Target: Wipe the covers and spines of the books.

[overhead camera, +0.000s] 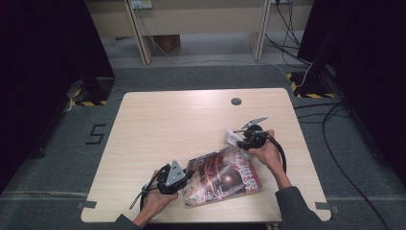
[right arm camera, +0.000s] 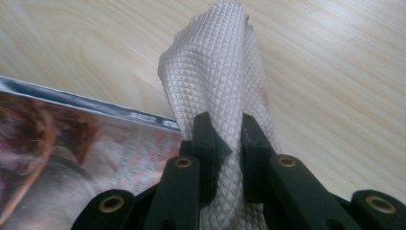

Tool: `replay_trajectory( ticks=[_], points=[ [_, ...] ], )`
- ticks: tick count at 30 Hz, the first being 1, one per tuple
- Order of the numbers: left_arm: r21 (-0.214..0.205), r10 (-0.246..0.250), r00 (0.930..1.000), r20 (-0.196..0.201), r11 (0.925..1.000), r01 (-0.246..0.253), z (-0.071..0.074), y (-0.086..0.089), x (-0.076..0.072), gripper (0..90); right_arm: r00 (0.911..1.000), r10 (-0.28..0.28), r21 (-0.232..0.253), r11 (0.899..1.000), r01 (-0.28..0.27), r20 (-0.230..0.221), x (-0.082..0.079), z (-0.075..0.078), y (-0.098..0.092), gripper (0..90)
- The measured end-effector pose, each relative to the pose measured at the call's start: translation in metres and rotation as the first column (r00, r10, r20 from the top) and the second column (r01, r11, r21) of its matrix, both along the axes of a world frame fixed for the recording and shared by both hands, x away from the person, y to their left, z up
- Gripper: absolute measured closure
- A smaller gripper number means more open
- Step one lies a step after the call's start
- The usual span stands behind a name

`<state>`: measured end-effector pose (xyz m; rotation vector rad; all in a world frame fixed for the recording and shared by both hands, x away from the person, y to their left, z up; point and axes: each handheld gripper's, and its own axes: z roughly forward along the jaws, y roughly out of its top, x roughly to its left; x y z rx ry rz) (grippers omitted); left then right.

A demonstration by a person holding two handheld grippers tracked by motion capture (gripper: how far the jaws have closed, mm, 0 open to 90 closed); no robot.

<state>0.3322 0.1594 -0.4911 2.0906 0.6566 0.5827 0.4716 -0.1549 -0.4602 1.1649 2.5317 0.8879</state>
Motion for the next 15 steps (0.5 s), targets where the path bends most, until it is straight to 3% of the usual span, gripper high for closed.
replay_trajectory(
  ticks=[5, 15],
  points=[
    [-0.002, -0.001, 1.0000, 0.002, 1.0000, 0.001, 0.000, 0.000, 0.000, 81.6, 0.9996, -0.029, -0.043, 0.999, 0.029, 0.007, 0.005, -0.005, -0.008, 80.6],
    [-0.002, -0.002, 1.0000, 0.005, 1.0000, 0.002, 0.001, 0.000, 0.000, 81.6, 0.9975, -0.070, -0.065, 0.995, 0.069, -0.006, 0.012, -0.013, -0.021, 80.7]
  ],
)
